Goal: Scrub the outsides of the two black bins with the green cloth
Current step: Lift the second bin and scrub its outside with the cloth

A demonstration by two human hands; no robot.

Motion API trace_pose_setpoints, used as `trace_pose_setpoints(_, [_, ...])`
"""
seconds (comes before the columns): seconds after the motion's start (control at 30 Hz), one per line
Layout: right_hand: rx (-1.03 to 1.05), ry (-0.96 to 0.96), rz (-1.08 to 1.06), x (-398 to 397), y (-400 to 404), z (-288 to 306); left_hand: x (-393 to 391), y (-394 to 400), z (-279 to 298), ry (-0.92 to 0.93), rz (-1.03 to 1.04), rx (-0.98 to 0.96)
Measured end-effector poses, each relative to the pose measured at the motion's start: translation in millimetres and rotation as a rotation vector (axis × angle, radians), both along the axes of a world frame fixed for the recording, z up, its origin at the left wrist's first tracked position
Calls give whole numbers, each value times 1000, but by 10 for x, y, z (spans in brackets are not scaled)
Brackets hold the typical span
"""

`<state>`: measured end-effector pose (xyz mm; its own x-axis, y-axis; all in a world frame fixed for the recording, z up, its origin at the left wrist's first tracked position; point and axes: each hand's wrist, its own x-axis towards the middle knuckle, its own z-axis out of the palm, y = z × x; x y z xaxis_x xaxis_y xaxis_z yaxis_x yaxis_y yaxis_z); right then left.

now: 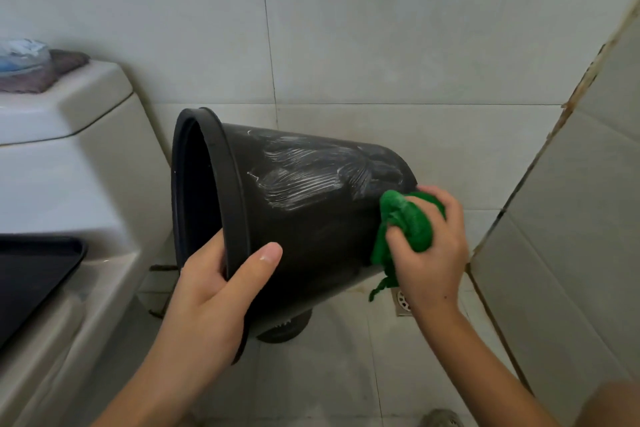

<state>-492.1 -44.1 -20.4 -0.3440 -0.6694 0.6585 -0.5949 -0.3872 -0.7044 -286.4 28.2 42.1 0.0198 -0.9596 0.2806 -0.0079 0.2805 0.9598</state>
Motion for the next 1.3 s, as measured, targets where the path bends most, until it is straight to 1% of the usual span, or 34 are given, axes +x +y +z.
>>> trace_pose_setpoints(0.07, [126,-83,-14,-75,-40,-14,38,-12,-10,2,-20,-11])
trace_pose_setpoints(0.17, [250,-91,12,-108,-66,-23,37,-24,-20,-39,-56,-18])
trace_pose_setpoints(0.23, [316,-131,54,-114,-80,-5,42,-23,-14,-61,-66,-27])
trace_pose_setpoints(0.37, [331,-314,31,-203,-135,67,37,9,41,-116,-70,-75])
trace_pose_setpoints(0.43, [350,-392,91,-267,-175,101,67,14,49,-112,-71,-106])
trace_pose_setpoints(0.5, [377,-406,171,-278,-189,110,103,6,50,-76,-92,-124])
trace_pose_setpoints(0.6, [386,-411,244,-237,-174,69,144,-30,43,-6,-117,-98])
trace_pose_setpoints(0.67, [399,-480,262,-221,-172,35,171,-61,27,11,-109,-82])
trace_pose_setpoints(0.73, [455,-575,283,-224,-179,38,192,-86,19,-13,-102,-86])
trace_pose_setpoints(0.83, [561,-690,322,-275,-192,80,216,-80,38,-54,-163,-96])
trace_pose_setpoints(0.93, [606,-671,373,-364,-197,135,294,-72,138,-84,-185,-89])
trace_pose_setpoints(1.0, [609,-661,402,-372,-174,145,392,-114,198,-119,-141,-23])
trace_pose_setpoints(1.07, [587,-693,404,-308,-129,137,462,-171,241,-144,-55,89])
trace_pose_setpoints(1.1, [569,-699,401,-258,-103,125,471,-200,252,-123,-29,165])
trace_pose_setpoints(1.13, [551,-694,389,-211,-80,103,451,-209,284,-63,13,256])
trace_pose_setpoints(1.2, [521,-685,364,-132,-41,70,417,-231,293,55,110,351])
trace_pose_setpoints(1.27, [513,-683,342,-97,-26,58,407,-274,277,-2,207,347])
trace_pose_setpoints(1.3, [511,-688,331,-93,-24,58,408,-303,255,2,234,321])
